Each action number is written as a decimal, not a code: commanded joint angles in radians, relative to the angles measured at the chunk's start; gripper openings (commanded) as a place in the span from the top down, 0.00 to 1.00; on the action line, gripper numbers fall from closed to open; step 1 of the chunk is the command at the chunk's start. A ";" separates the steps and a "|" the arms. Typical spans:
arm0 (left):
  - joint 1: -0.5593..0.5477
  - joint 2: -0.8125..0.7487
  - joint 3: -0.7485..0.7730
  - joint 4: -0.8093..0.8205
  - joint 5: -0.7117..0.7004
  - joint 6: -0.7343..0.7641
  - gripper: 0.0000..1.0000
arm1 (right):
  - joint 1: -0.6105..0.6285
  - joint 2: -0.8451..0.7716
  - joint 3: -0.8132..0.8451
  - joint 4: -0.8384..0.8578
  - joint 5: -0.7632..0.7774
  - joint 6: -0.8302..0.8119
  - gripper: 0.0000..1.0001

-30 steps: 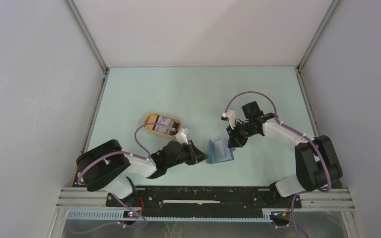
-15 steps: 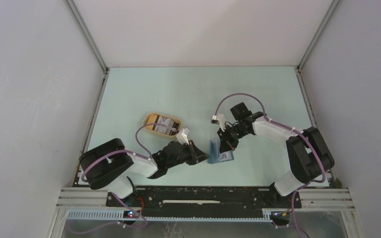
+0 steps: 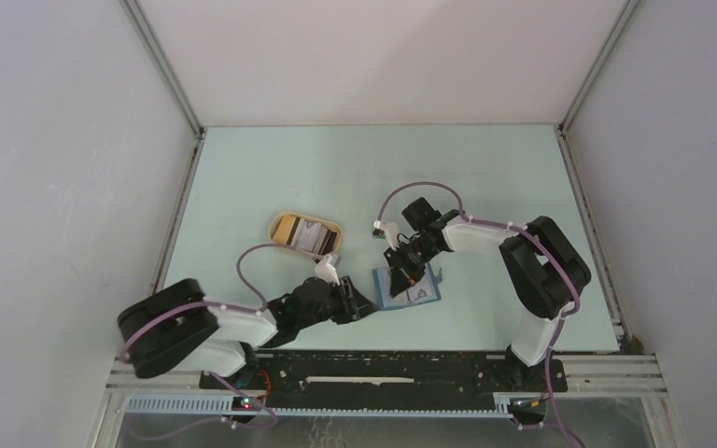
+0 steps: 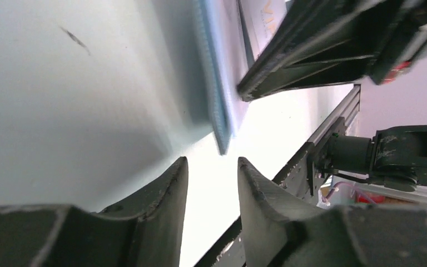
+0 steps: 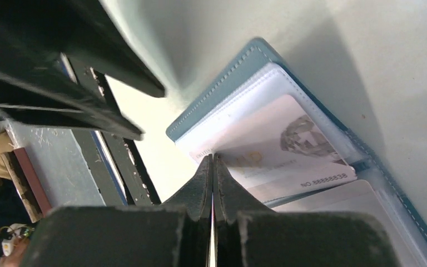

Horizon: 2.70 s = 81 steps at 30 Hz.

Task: Put the credit cards into the card holder
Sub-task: Open the card holder at the center of the board, then turn over the card slot in the card holder.

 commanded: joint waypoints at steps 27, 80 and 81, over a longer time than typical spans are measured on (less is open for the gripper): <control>0.025 -0.119 0.180 -0.133 0.029 0.208 0.45 | -0.115 -0.006 0.177 -0.294 -0.090 -0.219 0.73; 0.082 0.205 0.238 0.144 0.168 0.101 0.74 | -0.171 0.026 0.183 -0.315 -0.161 -0.194 0.51; 0.084 0.211 0.242 0.144 0.170 0.102 0.75 | -0.166 0.026 0.183 -0.311 -0.156 -0.189 0.50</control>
